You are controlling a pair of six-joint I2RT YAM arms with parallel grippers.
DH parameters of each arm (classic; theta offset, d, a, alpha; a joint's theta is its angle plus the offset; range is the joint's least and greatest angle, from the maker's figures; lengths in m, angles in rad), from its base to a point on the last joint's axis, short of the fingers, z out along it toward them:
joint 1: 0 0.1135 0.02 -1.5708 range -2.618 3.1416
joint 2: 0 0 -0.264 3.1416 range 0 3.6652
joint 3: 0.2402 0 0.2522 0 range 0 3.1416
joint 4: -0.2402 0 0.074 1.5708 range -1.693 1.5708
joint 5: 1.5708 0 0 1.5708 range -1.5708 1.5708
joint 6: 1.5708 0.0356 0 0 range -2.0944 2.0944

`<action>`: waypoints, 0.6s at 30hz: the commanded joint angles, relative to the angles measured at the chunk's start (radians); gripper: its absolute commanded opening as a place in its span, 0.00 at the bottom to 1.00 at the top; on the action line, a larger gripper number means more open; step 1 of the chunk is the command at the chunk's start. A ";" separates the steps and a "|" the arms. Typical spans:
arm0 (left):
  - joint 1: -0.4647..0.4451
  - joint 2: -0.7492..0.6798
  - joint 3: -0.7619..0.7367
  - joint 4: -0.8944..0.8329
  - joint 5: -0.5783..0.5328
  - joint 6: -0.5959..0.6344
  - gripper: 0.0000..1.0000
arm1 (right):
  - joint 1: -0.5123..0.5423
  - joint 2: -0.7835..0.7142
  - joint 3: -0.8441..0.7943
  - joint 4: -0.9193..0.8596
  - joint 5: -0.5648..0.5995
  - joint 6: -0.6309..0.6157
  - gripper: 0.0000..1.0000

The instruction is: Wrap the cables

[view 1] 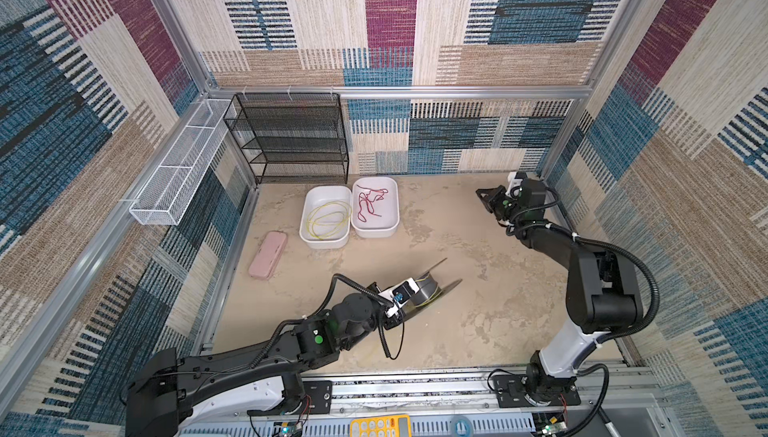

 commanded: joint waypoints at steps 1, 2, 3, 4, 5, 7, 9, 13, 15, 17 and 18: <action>-0.006 0.026 0.014 0.018 -0.037 -0.047 0.00 | 0.007 0.000 -0.029 0.252 0.108 0.075 0.00; -0.006 0.044 0.028 0.013 -0.060 -0.075 0.00 | 0.012 -0.001 -0.044 0.253 0.115 0.067 0.00; -0.003 0.064 0.046 0.015 -0.069 -0.080 0.00 | 0.012 -0.001 -0.053 0.250 0.111 0.063 0.00; -0.002 0.082 0.065 0.020 -0.059 -0.072 0.00 | 0.007 -0.006 -0.062 0.248 0.111 0.062 0.00; 0.003 0.103 0.087 0.028 -0.065 -0.067 0.00 | 0.006 -0.019 -0.075 0.252 0.115 0.057 0.00; 0.027 0.153 0.122 0.048 -0.093 -0.068 0.00 | 0.008 -0.044 -0.086 0.252 0.107 0.041 0.00; 0.070 0.206 0.137 0.133 -0.149 -0.103 0.00 | 0.008 -0.075 -0.092 0.220 0.086 0.024 0.00; 0.131 0.292 0.227 0.138 -0.285 -0.229 0.00 | 0.040 -0.177 -0.139 0.104 0.094 -0.074 0.09; 0.152 0.342 0.274 0.131 -0.323 -0.277 0.00 | 0.095 -0.240 -0.175 0.014 0.133 -0.154 0.18; 0.164 0.388 0.306 0.132 -0.373 -0.311 0.00 | 0.162 -0.294 -0.224 -0.045 0.162 -0.223 0.27; 0.170 0.409 0.326 0.128 -0.391 -0.325 0.00 | 0.199 -0.318 -0.253 -0.065 0.175 -0.246 0.31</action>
